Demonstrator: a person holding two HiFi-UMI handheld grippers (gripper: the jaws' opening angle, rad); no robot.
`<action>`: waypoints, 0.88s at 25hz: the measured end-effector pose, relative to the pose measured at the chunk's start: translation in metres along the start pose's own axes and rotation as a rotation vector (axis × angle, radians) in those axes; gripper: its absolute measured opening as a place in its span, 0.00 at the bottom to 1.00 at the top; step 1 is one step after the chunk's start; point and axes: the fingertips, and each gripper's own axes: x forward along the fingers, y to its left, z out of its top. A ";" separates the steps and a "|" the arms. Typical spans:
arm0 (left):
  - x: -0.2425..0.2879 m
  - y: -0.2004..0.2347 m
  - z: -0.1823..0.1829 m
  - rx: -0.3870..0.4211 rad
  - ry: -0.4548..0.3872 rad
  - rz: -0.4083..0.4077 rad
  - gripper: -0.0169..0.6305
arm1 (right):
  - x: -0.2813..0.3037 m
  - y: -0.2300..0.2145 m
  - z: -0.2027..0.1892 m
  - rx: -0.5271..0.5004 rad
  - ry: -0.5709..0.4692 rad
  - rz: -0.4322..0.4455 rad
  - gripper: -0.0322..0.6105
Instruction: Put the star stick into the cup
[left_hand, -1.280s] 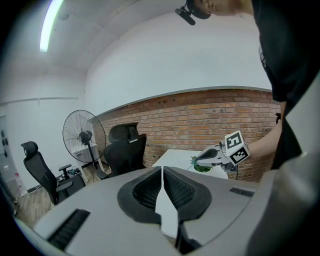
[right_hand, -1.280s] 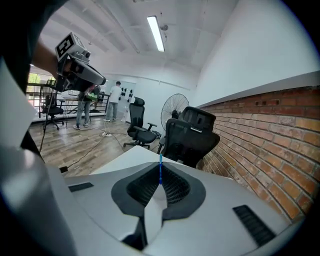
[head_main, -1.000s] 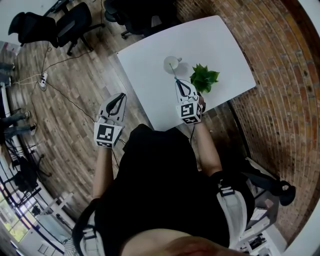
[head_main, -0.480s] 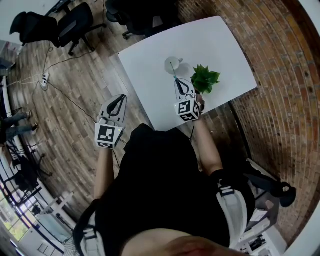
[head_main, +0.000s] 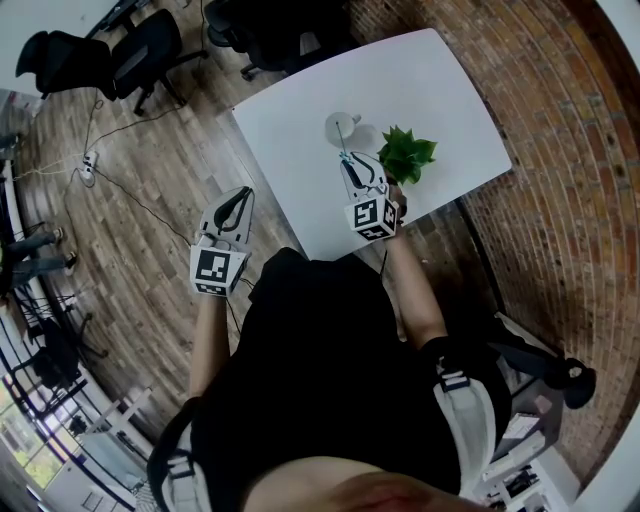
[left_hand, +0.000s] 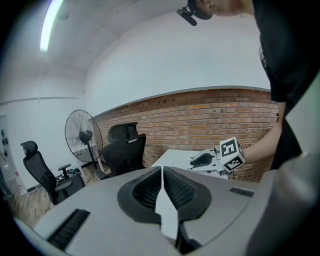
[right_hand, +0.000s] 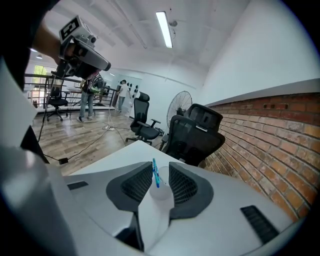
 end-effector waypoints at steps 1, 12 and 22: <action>0.001 0.000 0.001 -0.001 -0.002 -0.002 0.07 | -0.001 0.001 0.001 0.003 -0.005 0.006 0.22; 0.008 -0.006 0.005 0.002 -0.017 -0.038 0.07 | -0.020 0.018 0.014 0.007 -0.039 0.035 0.32; 0.011 -0.014 0.010 0.018 -0.032 -0.076 0.07 | -0.044 0.018 0.026 0.026 -0.084 0.016 0.22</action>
